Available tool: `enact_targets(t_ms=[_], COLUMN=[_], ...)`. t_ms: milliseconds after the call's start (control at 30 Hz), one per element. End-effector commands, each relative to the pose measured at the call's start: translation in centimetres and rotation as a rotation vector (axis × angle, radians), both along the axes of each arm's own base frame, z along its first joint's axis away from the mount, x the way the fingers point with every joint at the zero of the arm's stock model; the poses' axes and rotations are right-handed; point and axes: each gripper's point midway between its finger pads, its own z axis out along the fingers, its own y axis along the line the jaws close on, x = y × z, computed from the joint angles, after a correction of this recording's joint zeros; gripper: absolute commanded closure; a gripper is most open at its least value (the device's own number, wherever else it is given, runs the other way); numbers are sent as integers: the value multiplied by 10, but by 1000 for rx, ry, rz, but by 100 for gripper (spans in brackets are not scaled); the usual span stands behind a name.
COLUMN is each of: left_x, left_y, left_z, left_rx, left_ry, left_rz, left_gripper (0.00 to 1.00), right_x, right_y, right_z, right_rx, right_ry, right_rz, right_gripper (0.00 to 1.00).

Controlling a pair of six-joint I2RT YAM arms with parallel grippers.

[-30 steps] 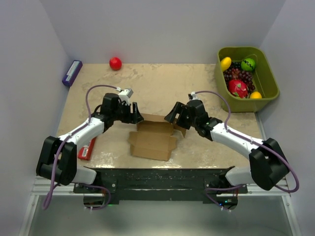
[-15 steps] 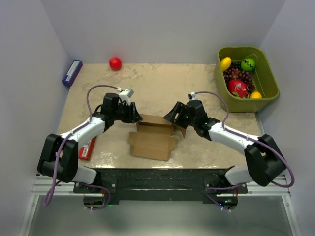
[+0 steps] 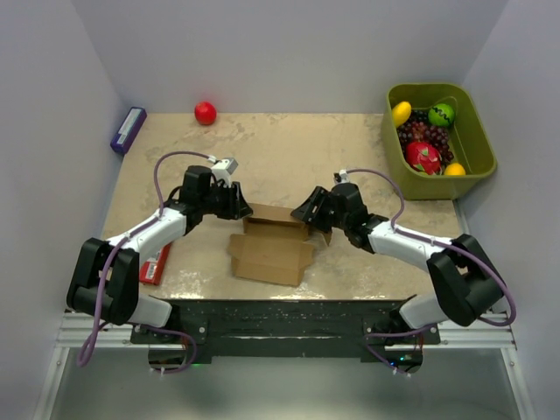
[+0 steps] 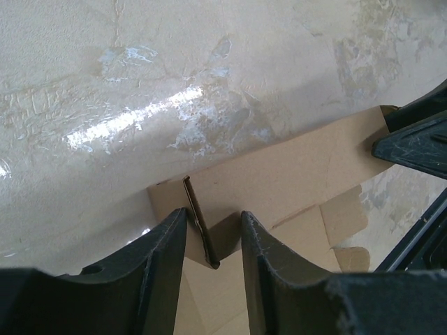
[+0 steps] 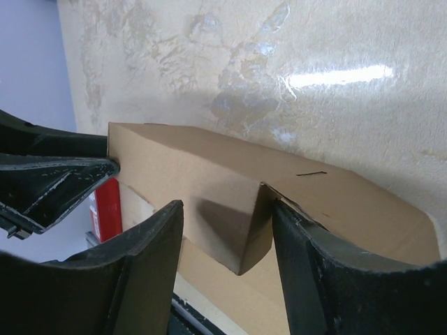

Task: Fold the paper box

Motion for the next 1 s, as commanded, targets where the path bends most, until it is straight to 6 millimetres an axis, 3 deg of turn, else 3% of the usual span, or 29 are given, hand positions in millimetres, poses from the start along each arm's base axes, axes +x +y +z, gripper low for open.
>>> enact_targets(t_ms=[0, 600, 967], left_x=[-2, -7, -8], left_y=[-3, -5, -6], left_z=[3, 0, -2], left_rx=[-30, -45, -47], left_ry=[-8, 14, 23], left_rz=[-21, -35, -41], left_gripper=[60, 62, 62], right_x=[2, 1, -4], right_y=[6, 9, 7], right_z=[10, 17, 0], right_rx=[92, 318, 412], right_ry=[-23, -18, 22], right_rz=[-10, -105, -148], right_gripper=[43, 57, 71])
